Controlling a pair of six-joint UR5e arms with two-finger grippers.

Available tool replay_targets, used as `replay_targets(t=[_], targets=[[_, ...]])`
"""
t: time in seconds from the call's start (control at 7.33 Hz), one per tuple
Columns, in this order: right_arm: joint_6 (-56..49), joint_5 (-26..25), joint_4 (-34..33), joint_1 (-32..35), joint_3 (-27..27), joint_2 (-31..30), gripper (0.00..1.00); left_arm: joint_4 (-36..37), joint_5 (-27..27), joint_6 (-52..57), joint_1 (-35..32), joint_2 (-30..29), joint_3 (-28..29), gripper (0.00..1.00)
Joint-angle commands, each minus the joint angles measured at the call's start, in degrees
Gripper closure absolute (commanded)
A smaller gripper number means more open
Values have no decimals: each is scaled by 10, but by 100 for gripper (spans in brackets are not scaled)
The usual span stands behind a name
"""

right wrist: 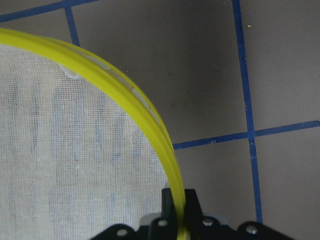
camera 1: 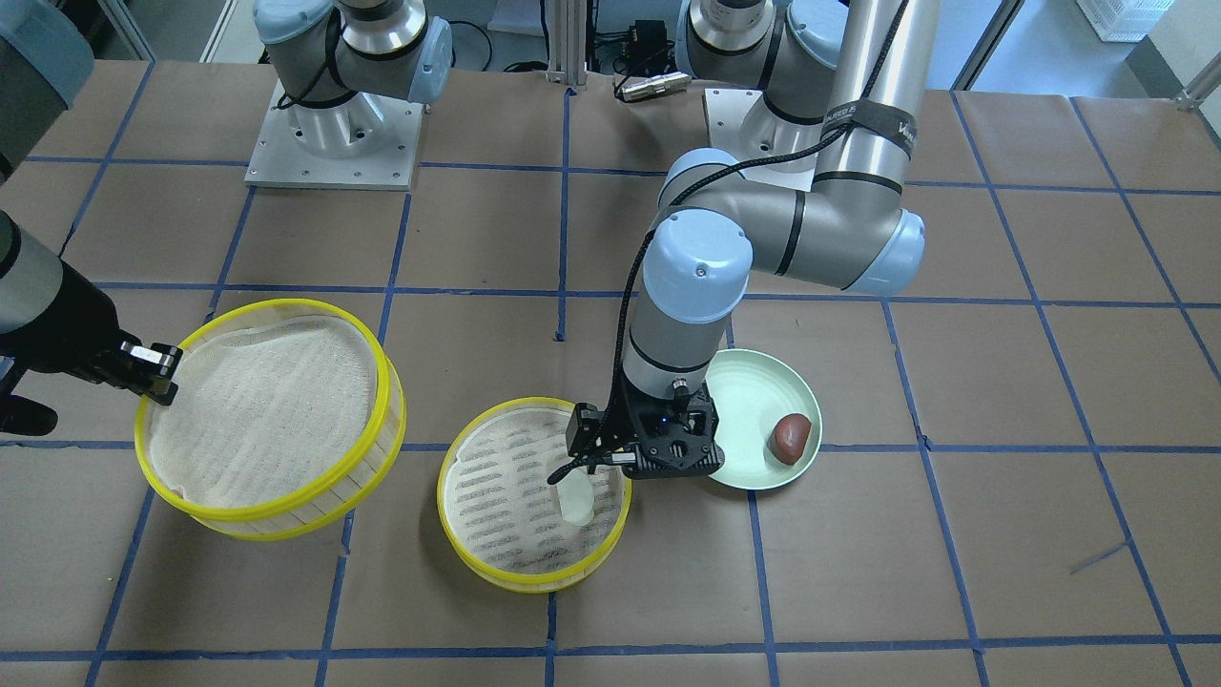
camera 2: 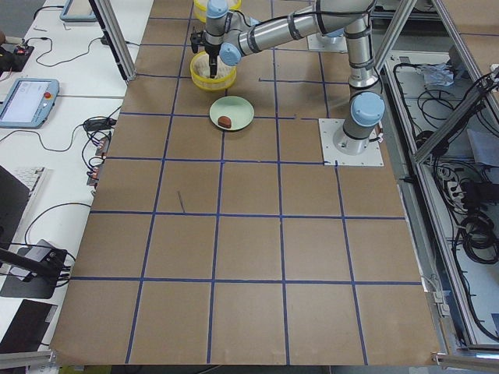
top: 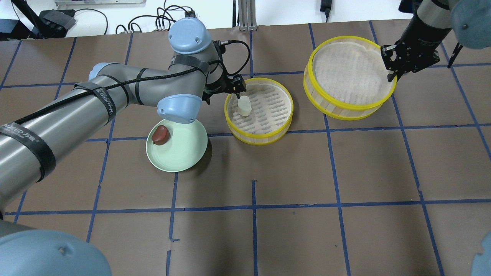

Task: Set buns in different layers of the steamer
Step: 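Lower the top tier onto the steamer with right while left reaches the red bun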

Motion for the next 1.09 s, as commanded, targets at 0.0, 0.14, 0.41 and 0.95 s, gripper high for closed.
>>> replay_targets(t=[0.0, 0.14, 0.41, 0.95], targets=[[21, 3, -5, 18, 3, 0, 98, -2, 11, 91, 42, 5, -11, 0], [47, 3, -7, 39, 4, 0, 98, -2, 12, 128, 68, 9, -28, 0], [129, 4, -39, 103, 8, 8, 98, -1, 12, 173, 91, 7, -46, 0], [255, -2, -94, 196, 16, 55, 98, 0, 123, 262, 95, 0, -68, 0]])
